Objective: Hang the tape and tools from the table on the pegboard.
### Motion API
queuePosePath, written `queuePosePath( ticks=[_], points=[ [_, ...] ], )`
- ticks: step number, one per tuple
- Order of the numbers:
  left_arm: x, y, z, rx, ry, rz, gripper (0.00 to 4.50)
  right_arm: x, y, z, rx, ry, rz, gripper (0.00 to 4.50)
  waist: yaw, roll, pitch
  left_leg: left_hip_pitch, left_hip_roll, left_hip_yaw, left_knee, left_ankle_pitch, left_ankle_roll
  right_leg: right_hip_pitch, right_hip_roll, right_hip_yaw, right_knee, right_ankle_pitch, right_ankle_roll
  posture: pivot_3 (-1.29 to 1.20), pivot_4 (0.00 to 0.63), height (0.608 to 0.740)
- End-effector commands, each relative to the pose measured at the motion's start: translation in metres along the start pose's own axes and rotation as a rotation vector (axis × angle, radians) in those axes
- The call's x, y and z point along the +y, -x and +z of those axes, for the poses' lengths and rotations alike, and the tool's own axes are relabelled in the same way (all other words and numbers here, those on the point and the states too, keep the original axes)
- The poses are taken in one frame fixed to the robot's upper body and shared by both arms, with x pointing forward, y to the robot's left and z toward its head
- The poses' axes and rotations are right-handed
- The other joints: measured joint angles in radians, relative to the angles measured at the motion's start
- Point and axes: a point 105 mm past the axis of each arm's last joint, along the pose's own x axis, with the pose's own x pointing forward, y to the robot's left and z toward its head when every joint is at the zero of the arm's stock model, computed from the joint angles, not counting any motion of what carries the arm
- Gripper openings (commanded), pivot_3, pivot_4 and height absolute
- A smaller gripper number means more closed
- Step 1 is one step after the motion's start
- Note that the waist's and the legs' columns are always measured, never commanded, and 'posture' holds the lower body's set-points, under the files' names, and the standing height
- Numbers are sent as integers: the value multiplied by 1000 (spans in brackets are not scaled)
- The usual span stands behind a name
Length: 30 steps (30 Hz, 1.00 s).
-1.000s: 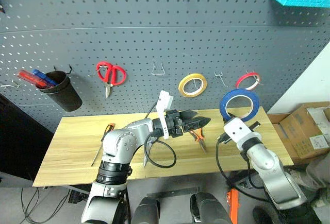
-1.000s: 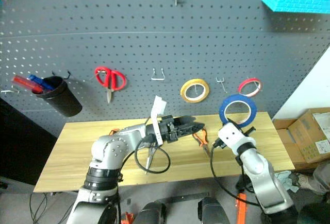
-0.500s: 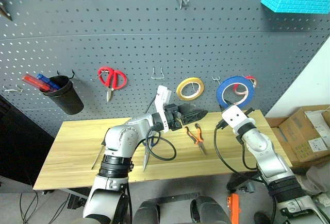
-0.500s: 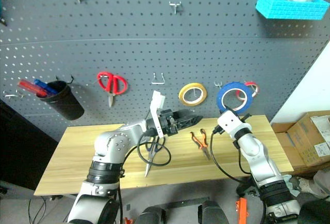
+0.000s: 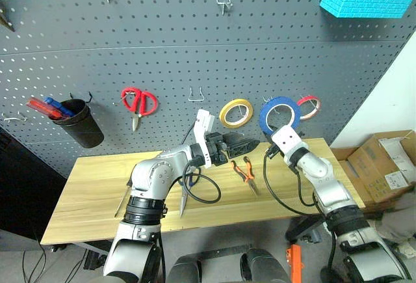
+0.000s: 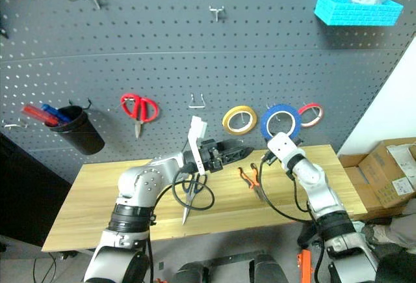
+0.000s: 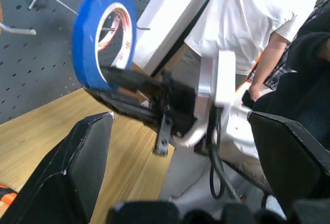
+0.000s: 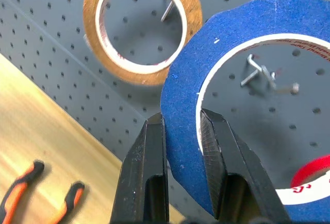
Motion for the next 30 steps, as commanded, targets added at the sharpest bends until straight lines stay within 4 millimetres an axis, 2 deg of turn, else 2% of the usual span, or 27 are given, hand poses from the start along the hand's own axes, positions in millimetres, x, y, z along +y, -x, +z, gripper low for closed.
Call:
queuePosePath(
  ticks=[1, 5, 7, 9, 13, 18, 21, 25, 28, 30],
  points=[
    [-7, -5, 11, -28, -43, -26, 4500, -11, -5, 7, -28, -35, -6, 531, 0, 0, 0, 0, 0, 0, 0, 0, 0, 0, 0, 0, 0, 0, 0, 58, 19, 740],
    [-6, -6, 13, -34, -45, -25, 4500, -12, -6, 5, -12, -88, 9, 531, 0, 0, 0, 0, 0, 1, 0, -1, 1, 0, 0, 1, 0, 0, 0, 60, 21, 740],
    [-6, -6, 13, -35, -46, -23, 4500, -11, -6, 3, -1, -111, 12, 1239, 0, 0, 0, 0, 0, 1, 0, -1, 1, 0, 0, 1, 0, 0, 0, 63, 27, 740],
    [-6, -4, 13, -36, -44, -18, 4500, -8, -3, 0, 10, -126, 14, 1672, 1, 0, 0, 1, 0, 1, 0, -1, 1, 0, 0, 1, 0, 0, 0, 66, 34, 740],
    [-4, 1, 10, -31, -42, -6, 4500, 0, 7, -5, 30, -144, 22, 3011, 1, 0, 0, 1, 0, 1, 0, -1, 1, 0, 0, 1, 0, 0, 0, 67, 50, 740],
    [-1, 17, 6, -37, -38, 49, 4500, 7, 25, -7, 61, -163, -10, 4486, 1, 0, 0, 1, 0, 2, -1, -1, 2, 0, 0, 2, 0, 0, 0, 69, 67, 740],
    [3, 31, 1, -26, -59, 103, 4500, 18, 35, 0, 74, -207, 13, 4486, 0, 0, 0, 2, 1, 2, -1, -1, 2, 0, 1, 2, 0, -1, -1, 66, 87, 740],
    [16, 58, -23, 96, -167, 234, 4500, 32, 43, 14, 101, -254, 42, 4486, -1, 1, 3, 4, 3, 2, -1, -1, 2, 0, 2, 2, 1, -4, -6, 67, 114, 740],
    [44, 85, -48, 181, -223, 422, 4500, 50, 33, 13, 242, -406, 69, 4486, 0, 1, 17, 6, 4, 3, -1, -2, 2, 1, 2, 2, 1, -5, -7, 81, 155, 740],
    [50, 91, -57, 196, -223, 469, 4500, 62, 24, 7, 353, -496, 98, 4486, 2, 1, 28, 6, 5, 3, -1, -2, 2, 1, 2, 2, 1, -5, -7, 85, 169, 740]
  ],
)
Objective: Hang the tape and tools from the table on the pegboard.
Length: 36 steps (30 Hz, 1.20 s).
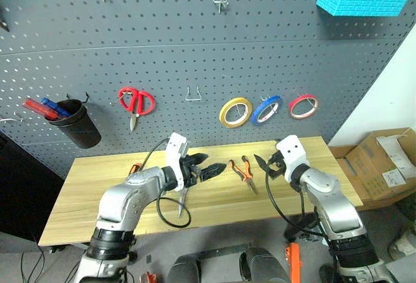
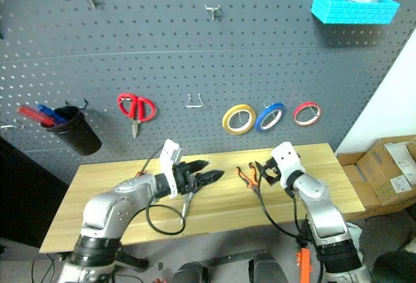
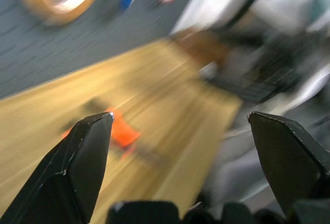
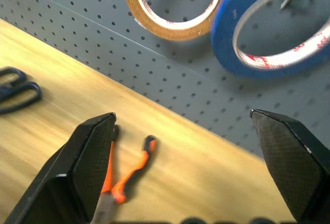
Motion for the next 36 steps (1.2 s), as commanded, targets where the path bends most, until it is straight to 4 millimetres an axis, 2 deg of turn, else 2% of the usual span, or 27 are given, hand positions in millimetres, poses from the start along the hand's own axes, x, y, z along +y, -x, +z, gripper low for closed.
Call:
queuePosePath(
  ticks=[1, 6, 9, 10, 13, 18, 26, 31, 36],
  points=[
    [6, 1, -5, -11, -43, 73, 4500, 15, -16, -2, 161, -143, 31, 4486, 3, 0, 14, 0, 0, -1, 0, 0, 0, 0, 0, 0, 0, 0, 0, 90, 185, 740],
    [-10, 4, -16, 17, -66, 54, 4500, 20, -33, -17, 346, -271, 36, 4486, 17, -1, 47, -5, 0, -1, 1, 0, 0, -2, -2, -1, -1, 0, 0, 111, 230, 740],
    [-19, 7, -18, 19, -50, 47, 4500, 15, -39, -23, 404, -286, 7, 4486, 25, 0, 61, -20, -1, -1, 0, -1, 3, -15, -2, -1, -1, 0, 0, 127, 258, 740],
    [-20, 8, -18, 21, -49, 48, 4500, 13, -41, -25, 421, -286, 1, 4486, 27, 0, 66, -23, -1, -1, 0, -2, 4, -17, -2, -2, -1, 2, 5, 131, 262, 740],
    [-23, 14, -17, 16, -46, 60, 4500, 4, -43, -34, 477, -300, -45, 4486, 30, 1, 78, -28, -1, -2, 0, -4, 7, -21, -2, -3, -1, 2, 5, 144, 276, 740],
    [-27, 19, -17, 11, -33, 74, 4500, 0, -44, -49, 540, -339, -109, 4486, 31, 2, 100, -30, -1, -2, 0, -7, 12, -22, -3, -4, -2, 0, 7, 166, 288, 740],
    [-31, 28, -21, 15, 1, 101, 4500, 26, -52, -63, 605, -344, -68, 4486, 30, -1, 111, -29, 0, -2, 0, -7, 12, -22, -3, -4, -2, -1, 8, 221, 299, 740],
    [-37, 33, -23, 20, 22, 89, 4500, 26, -57, -72, 637, -321, -69, 4486, 32, -3, 114, -29, 0, -2, 1, -7, 12, -22, -3, -4, -2, -3, 3, 231, 301, 740],
    [-36, 35, -21, 12, 34, 95, 4500, 24, -61, -72, 648, -320, -66, 4486, 33, -4, 115, -28, 0, -3, 1, -7, 12, -21, -3, -5, -3, -4, 2, 241, 302, 740]
  ],
)
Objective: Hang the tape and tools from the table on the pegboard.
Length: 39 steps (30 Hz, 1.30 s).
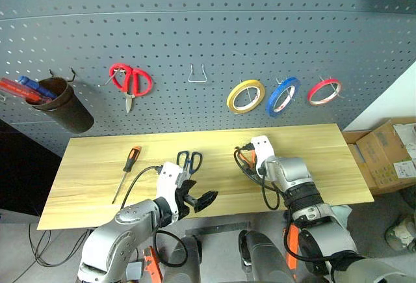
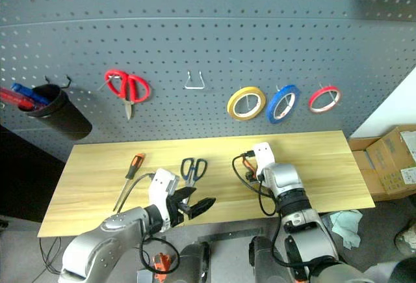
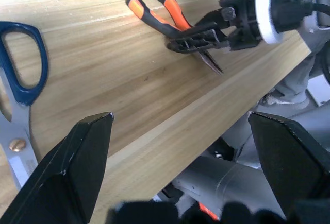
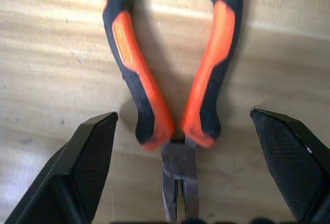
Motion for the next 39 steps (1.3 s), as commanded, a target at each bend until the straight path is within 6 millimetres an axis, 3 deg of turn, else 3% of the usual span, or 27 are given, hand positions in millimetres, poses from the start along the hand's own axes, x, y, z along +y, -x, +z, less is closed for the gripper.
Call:
queuePosePath(
  ticks=[1, 4, 11, 14, 18, 22, 26, 28, 33, 39],
  points=[
    [-6, 4, 11, -38, -19, -16, 4500, 2, -9, -20, 75, -22, 24, 4486, 0, 0, 0, 0, 0, 0, 0, 0, 0, 0, 0, 0, 0, 0, 0, 241, 302, 740],
    [-5, 5, 11, -36, -17, -18, 4500, 1, -9, -20, 82, -33, 24, 3908, 0, 0, 0, 0, 0, 0, 0, 0, 0, 0, 0, 0, -1, 0, 0, 237, 298, 740],
    [-5, 3, 15, -45, -20, -33, 4500, -1, -7, -21, 75, -44, 23, 1725, 1, 0, 0, 0, 0, -1, -3, 0, 0, 0, 0, -1, -1, -1, -2, 230, 277, 740],
    [-4, 1, 19, -53, -24, -39, 4500, 1, -4, -20, 54, -30, 36, 1724, 2, 0, 0, 0, 0, -3, -3, 0, 0, 0, 0, -2, -1, -2, -2, 224, 265, 740],
    [-3, 1, 31, -97, -23, -55, 4500, 8, 12, 4, -121, 44, 138, 1724, 6, 0, 0, -2, 0, -3, -4, -1, -1, -1, 0, -3, -2, -1, 2, 215, 235, 740],
    [-5, 12, 51, -207, 7, -75, 4500, 15, 61, 22, -394, 167, 248, 1724, 15, 0, -1, -14, -1, -2, -6, -1, -2, -15, -1, -2, 0, -1, 5, 209, 193, 740],
    [-6, 36, 70, -324, 56, -93, 4500, 27, 104, 12, -516, 195, 350, 1724, 23, -1, -6, -19, 0, -4, -4, -2, -6, -20, -3, -3, 1, -1, 5, 225, 139, 740],
    [-1, 50, 79, -386, 93, -79, 4500, 34, 120, 17, -597, 193, 391, 1724, 24, -3, -17, -21, 0, -7, -2, -4, -8, -20, -5, -4, 0, -2, 6, 233, 112, 740],
    [12, 80, 100, -534, 134, -28, 4500, 64, 156, 71, -860, 126, 476, 1724, 26, -4, -46, -20, 0, -7, -1, -2, -12, -19, -4, -6, 1, -2, 6, 255, 66, 740],
    [20, 73, 129, -622, 113, -32, 4500, 99, 181, 149, -1156, 173, 523, 1724, 50, -14, -72, -10, -2, -6, 0, 6, -14, -8, 1, -7, -1, 8, 2, 271, 40, 740]
  ],
)
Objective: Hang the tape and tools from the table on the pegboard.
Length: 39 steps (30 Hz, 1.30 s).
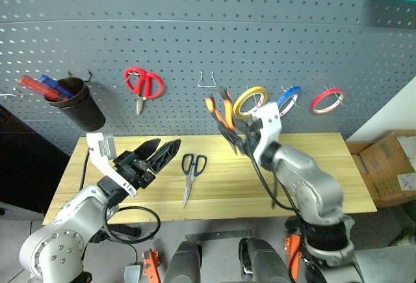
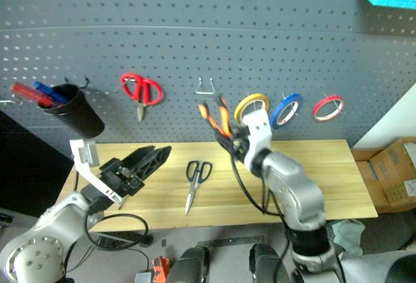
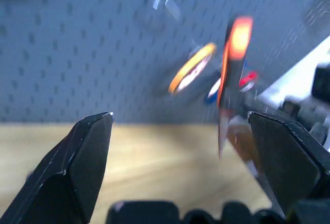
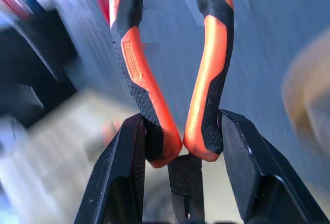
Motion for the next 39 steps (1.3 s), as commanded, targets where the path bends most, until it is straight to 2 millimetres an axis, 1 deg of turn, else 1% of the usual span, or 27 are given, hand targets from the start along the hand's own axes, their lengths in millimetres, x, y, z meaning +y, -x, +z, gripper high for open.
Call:
queuePosePath(
  ticks=[1, 3, 5, 7, 8, 12, 14, 16, 18, 20, 23, 27, 30, 33, 35, 36, 38, 39],
  points=[
    [-2, -18, 15, -63, -34, -33, 4500, -5, -30, 42, -204, 95, -30, 1724, 13, -3, -10, 4, 0, 0, 0, 0, 0, 5, 1, 0, -1, 0, -3, 273, 36, 740],
    [-2, -30, 19, -82, -46, -41, 4500, -15, -47, 59, -283, 151, -83, 1724, 22, -4, -18, 9, 0, 0, 1, 1, 1, 11, 1, 0, -2, -1, -5, 285, 32, 740],
    [-3, -41, 20, -93, -55, -55, 4500, -22, -61, 68, -325, 201, -108, 1724, 32, -8, -24, 10, 0, 0, 1, 1, 2, 13, 1, 1, -3, 0, -6, 287, 31, 740],
    [-5, -50, 21, -102, -59, -66, 4500, -26, -74, 66, -321, 238, -101, 1724, 37, -10, -27, 10, 0, 2, 0, 1, 2, 13, 1, 2, -3, 0, -6, 293, 35, 740],
    [-6, -53, 21, -103, -61, -73, 4500, -29, -79, 65, -323, 261, -103, 1724, 37, -11, -28, 10, 0, 2, -1, 1, 1, 13, 1, 2, -3, 3, -3, 296, 39, 740],
    [-10, -59, 20, -105, -60, -86, 4500, -42, -91, 64, -325, 299, -156, 1724, 37, -11, -28, 9, 0, 2, -4, 1, 1, 10, 1, 3, -1, 5, -7, 301, 60, 740],
    [-10, -59, 18, -95, -55, -84, 4500, -48, -95, 55, -299, 305, -180, 1724, 37, -11, -28, 8, 1, 2, -5, 1, 1, 7, 1, 3, 0, 5, -7, 306, 69, 740],
    [-10, -58, 15, -83, -55, -83, 4500, -55, -95, 40, -259, 313, -202, 1724, 37, -11, -28, 8, 1, 2, -7, 1, 1, 6, 1, 3, 0, 5, -7, 318, 80, 740],
    [-10, -57, 15, -78, -56, -83, 4500, -59, -93, 29, -234, 316, -215, 1724, 37, -11, -27, 9, 1, 2, -9, 1, 1, 6, 1, 3, 0, 5, -8, 323, 88, 740],
    [-10, -55, 15, -74, -57, -78, 4500, -64, -90, 21, -218, 317, -227, 1724, 37, -11, -27, 10, 1, 2, -9, 1, 1, 7, 1, 3, 1, 5, -8, 322, 91, 740],
    [-7, -52, 14, -64, -57, -67, 4500, -71, -86, 15, -204, 317, -248, 1724, 38, -10, -27, 11, 1, 2, -8, 3, 1, 8, 1, 3, 1, 4, -9, 313, 95, 740],
    [-7, -53, 11, -52, -54, -66, 4500, -77, -83, 5, -163, 314, -277, 1724, 39, -10, -27, 13, 1, 2, -8, 4, 3, 11, 1, 3, 1, 4, -9, 308, 93, 740],
    [-7, -55, 11, -48, -52, -72, 4500, -81, -79, -15, -83, 319, -299, 1724, 39, -10, -27, 17, 1, 2, -8, 4, 3, 14, 1, 3, 1, 4, -9, 298, 89, 740],
    [-7, -56, 7, -36, -51, -74, 4500, -85, -74, -34, -10, 267, -323, 1724, 39, -10, -27, 18, 1, 2, -8, 4, 3, 14, 1, 3, 2, 4, -9, 286, 86, 740],
    [-7, -57, 5, -29, -53, -75, 4500, -85, -71, -43, 16, 250, -315, 2461, 39, -10, -27, 19, 1, 2, -8, 4, 3, 15, 1, 4, 2, 4, -9, 282, 85, 740],
    [-7, -57, 4, -27, -52, -77, 4500, -84, -69, -47, 25, 245, -307, 2694, 39, -10, -28, 20, 1, 2, -8, 4, 3, 15, 1, 4, 2, 3, -9, 281, 84, 740],
    [-7, -58, 4, -25, -52, -81, 4500, -85, -66, -49, 30, 239, -305, 3307, 39, -9, -28, 20, 0, 2, -8, 4, 3, 16, 1, 4, 2, 1, -7, 279, 83, 740],
    [-7, -59, 4, -25, -51, -83, 4500, -85, -66, -48, 30, 240, -305, 3698, 38, -9, -28, 20, 0, 2, -8, 5, 4, 16, 1, 4, 2, 0, -9, 271, 84, 740]
  ],
)
